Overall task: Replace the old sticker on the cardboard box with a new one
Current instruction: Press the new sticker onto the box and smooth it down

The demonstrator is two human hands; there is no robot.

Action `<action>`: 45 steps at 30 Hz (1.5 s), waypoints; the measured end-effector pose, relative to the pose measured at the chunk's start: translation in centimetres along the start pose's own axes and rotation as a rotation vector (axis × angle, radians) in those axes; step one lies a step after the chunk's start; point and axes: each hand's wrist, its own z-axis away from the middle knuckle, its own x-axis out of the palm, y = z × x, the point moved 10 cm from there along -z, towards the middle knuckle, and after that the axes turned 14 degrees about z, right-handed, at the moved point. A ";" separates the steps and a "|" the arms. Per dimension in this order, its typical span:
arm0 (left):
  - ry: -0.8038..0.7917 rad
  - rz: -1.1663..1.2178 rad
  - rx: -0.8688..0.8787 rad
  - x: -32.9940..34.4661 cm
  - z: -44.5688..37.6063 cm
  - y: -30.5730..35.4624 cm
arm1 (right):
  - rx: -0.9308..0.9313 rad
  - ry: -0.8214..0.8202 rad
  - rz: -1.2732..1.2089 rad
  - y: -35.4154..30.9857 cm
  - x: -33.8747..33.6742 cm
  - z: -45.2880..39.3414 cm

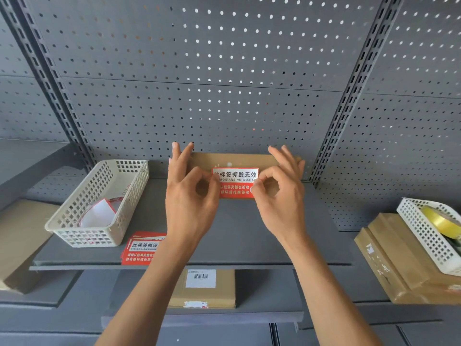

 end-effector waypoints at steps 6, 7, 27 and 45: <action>0.017 -0.007 0.019 -0.1 -0.4 -0.2 | -0.007 0.021 0.012 -0.3 0.2 -0.5; 0.018 -0.010 0.023 -0.1 -0.5 -0.2 | -0.007 0.022 0.014 -0.4 0.2 -0.5; 0.052 -0.084 0.054 0.4 -1.8 0.1 | -0.018 0.077 0.146 -0.8 0.3 -1.6; 0.086 -0.134 0.107 0.3 -1.9 0.6 | -0.044 0.092 0.183 -0.7 0.4 -1.6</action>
